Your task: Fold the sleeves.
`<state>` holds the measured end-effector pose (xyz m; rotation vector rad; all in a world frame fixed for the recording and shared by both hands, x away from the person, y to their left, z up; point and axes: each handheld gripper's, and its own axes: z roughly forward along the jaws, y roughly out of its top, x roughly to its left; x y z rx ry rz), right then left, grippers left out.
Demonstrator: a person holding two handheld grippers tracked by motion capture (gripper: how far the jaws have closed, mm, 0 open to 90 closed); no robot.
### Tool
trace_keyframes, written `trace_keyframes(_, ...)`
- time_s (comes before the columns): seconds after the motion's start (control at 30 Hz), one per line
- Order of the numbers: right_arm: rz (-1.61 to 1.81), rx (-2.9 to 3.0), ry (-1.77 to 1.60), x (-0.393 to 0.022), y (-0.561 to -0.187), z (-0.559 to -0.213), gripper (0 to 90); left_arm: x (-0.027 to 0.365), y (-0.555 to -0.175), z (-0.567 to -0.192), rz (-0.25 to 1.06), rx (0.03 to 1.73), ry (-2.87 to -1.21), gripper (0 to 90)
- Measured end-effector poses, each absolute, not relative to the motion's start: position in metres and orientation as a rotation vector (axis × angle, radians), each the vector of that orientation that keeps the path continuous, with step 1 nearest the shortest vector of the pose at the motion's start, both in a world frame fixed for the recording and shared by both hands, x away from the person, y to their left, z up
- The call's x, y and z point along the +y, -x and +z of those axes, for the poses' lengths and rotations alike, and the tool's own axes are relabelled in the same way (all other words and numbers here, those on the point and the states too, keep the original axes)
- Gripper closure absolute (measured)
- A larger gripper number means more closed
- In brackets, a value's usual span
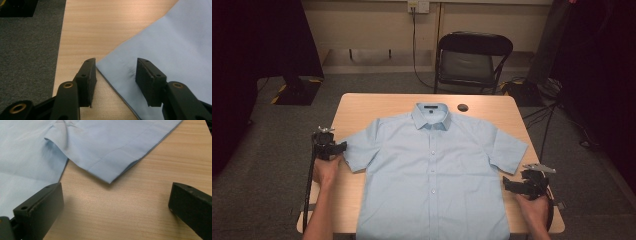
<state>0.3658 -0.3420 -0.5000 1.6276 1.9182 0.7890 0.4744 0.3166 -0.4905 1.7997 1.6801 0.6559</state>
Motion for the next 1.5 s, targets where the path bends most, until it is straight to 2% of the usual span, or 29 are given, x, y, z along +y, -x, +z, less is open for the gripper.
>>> trace_keyframes(0.07,0.789,1.919,-1.627,-0.342,-0.366,-0.5,0.0,0.315,-0.474,-0.491,0.655,1.676,-1.797,57.4)
trace_keyframes(0.13,0.789,1.919,-1.627,-0.342,-0.366,-0.5,0.0,0.314,-0.473,-0.491,0.652,1.671,-1.797,58.9)
trace_keyframes(0.2,0.789,1.919,-1.627,-0.342,-0.366,-0.5,0.0,0.313,-0.473,-0.491,0.645,1.661,-1.798,65.3)
trace_keyframes(0.23,0.789,1.919,-1.627,-0.342,-0.366,-0.5,0.0,0.313,-0.473,-0.491,0.642,1.655,-1.8,65.3)
trace_keyframes(0.37,0.789,1.918,-1.627,-0.342,-0.366,-0.5,0.0,0.313,-0.471,-0.492,0.621,1.632,-1.785,76.2)
trace_keyframes(0.53,0.79,1.92,-1.626,-0.342,-0.366,-0.5,0.0,0.313,-0.471,-0.492,0.587,1.621,-1.778,84.1)
trace_keyframes(1.5,0.79,1.922,-1.624,-0.342,-0.366,-0.5,0.0,0.301,-0.46,-0.475,0.577,1.538,-1.77,87.0)
